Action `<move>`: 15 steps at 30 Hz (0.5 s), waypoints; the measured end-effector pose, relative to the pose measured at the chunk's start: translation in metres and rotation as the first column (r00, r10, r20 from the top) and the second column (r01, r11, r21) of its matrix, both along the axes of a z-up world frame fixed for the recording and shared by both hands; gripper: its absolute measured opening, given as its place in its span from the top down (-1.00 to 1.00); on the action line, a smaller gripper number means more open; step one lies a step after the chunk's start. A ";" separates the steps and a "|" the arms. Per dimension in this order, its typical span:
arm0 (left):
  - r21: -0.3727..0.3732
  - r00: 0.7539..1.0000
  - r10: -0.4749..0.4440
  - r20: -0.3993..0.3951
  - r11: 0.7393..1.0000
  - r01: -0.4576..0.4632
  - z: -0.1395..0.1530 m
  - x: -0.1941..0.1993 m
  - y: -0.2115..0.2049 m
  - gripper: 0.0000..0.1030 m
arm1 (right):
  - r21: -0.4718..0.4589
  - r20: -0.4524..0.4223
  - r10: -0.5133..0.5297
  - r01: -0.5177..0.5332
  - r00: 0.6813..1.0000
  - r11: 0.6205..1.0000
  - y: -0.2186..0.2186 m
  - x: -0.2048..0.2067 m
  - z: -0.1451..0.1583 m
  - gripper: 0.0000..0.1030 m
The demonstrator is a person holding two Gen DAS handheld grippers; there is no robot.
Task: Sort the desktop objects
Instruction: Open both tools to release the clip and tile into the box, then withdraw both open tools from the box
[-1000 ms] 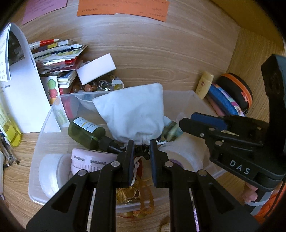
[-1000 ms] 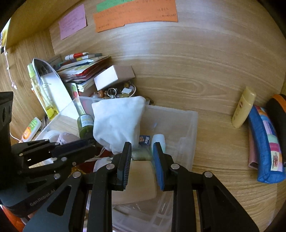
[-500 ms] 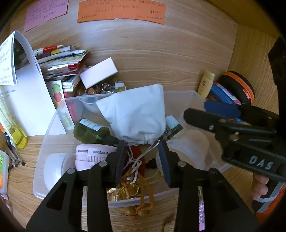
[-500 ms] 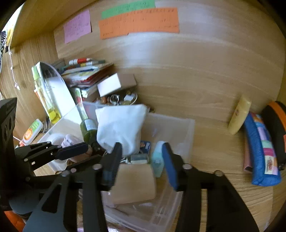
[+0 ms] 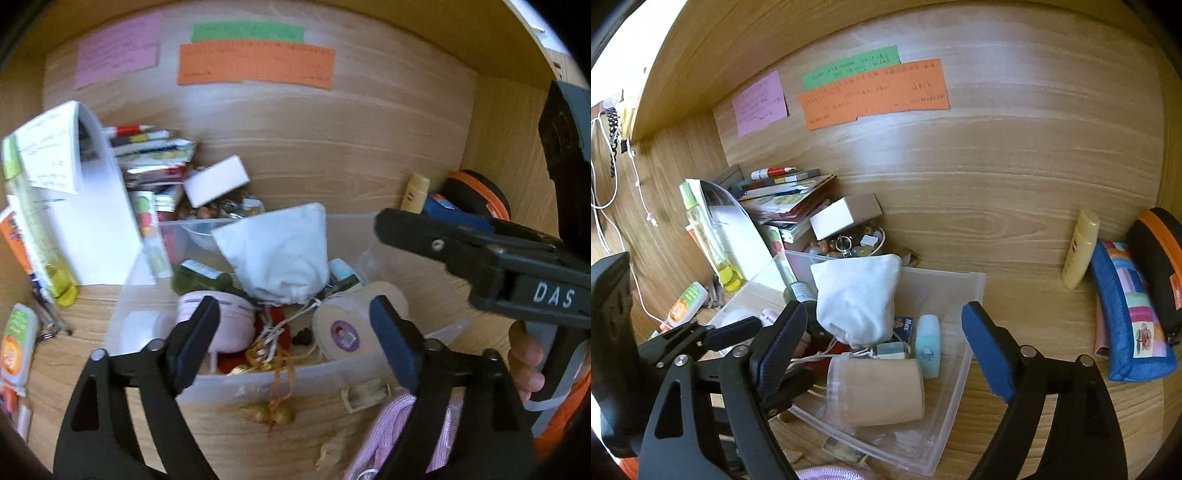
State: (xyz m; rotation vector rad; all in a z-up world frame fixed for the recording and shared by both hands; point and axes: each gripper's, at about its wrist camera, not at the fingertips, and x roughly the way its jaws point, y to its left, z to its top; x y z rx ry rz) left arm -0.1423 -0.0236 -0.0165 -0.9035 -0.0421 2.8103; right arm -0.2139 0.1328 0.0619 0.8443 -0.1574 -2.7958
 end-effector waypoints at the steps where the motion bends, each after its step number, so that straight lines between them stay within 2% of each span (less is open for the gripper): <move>1: -0.009 1.000 0.019 -0.008 1.000 -0.019 0.003 0.005 -0.003 -0.80 | -0.006 -0.005 0.000 0.000 1.000 1.000 0.001 0.001 0.001 -0.67; 4: -0.037 0.996 0.079 -0.041 0.996 -0.081 0.011 0.017 -0.014 -0.86 | 0.016 -0.028 -0.054 0.055 0.998 0.998 0.000 0.006 0.007 -0.83; 7: -0.045 0.989 0.128 -0.067 0.990 -0.131 0.018 0.028 -0.028 -0.94 | 0.051 -0.044 -0.059 0.062 0.997 0.997 -0.006 0.012 0.011 -0.86; 11: -0.019 0.981 0.168 -0.095 0.985 -0.171 0.023 0.046 -0.044 -0.98 | 0.060 -0.057 -0.046 0.049 0.997 0.997 -0.014 0.025 0.017 -0.88; 15: 0.014 0.978 0.161 -0.134 0.987 -0.160 0.030 0.067 -0.057 -0.99 | 0.068 -0.068 -0.057 0.062 0.996 0.996 -0.016 0.043 0.017 -0.90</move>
